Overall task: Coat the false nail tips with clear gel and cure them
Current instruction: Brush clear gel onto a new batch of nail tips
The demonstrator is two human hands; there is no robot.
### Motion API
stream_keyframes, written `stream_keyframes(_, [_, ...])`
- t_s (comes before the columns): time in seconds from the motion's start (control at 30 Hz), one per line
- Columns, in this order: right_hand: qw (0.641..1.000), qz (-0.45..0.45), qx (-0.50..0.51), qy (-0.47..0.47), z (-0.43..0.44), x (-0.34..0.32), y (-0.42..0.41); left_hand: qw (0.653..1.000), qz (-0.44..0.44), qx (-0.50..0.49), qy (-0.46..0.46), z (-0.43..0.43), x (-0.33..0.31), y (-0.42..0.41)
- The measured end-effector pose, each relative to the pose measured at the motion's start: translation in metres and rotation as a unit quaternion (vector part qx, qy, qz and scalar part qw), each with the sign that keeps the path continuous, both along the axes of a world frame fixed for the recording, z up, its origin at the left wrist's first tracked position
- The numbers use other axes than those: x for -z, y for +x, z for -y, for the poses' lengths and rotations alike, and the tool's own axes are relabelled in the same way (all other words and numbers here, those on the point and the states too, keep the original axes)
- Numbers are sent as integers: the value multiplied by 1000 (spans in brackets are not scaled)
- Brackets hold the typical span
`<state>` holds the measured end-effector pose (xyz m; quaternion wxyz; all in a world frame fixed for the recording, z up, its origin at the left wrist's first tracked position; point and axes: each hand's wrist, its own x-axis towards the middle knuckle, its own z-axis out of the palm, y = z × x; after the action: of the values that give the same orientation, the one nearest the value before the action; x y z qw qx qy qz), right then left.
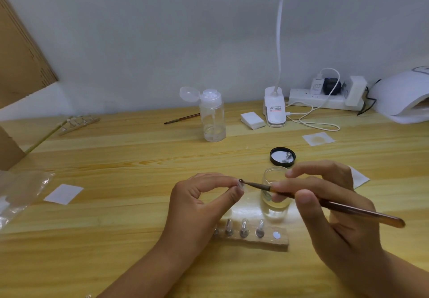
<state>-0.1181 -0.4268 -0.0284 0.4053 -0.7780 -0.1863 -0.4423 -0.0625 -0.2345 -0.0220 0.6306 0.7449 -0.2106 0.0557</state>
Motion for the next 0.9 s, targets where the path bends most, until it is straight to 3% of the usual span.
stream_keyframes(0.9, [1000,5,3,30,-1,-1,-4,998,-38,6,-40,2,-3,-1])
